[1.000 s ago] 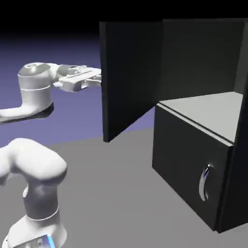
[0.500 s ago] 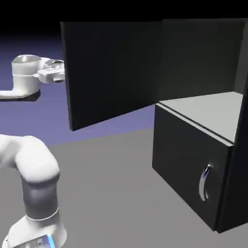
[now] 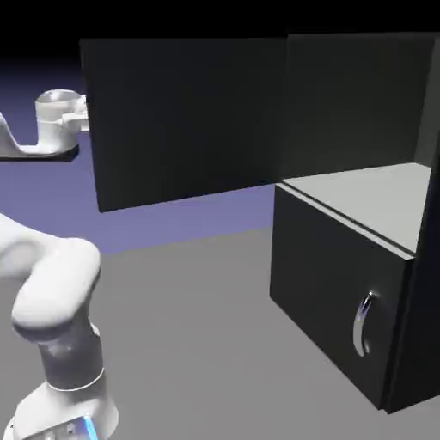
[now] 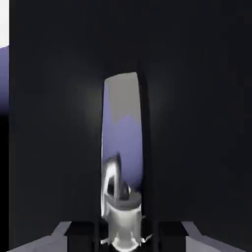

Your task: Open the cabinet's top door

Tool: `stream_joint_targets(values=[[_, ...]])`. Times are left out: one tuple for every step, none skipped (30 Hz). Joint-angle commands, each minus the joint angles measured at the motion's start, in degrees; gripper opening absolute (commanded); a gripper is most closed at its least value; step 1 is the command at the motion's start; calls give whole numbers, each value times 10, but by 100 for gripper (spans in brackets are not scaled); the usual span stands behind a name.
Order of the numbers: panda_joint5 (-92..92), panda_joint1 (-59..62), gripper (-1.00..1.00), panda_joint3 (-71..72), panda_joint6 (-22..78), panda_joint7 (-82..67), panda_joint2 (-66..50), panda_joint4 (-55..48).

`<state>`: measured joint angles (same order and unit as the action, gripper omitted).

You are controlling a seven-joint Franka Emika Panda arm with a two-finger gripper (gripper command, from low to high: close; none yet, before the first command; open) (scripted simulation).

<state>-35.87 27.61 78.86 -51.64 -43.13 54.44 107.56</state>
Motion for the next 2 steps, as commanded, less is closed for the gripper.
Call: stream_joint_targets(values=[[3,21,-100,11,10,-5,4,-20],[4,23,-100,12,11,-6,4,-22]])
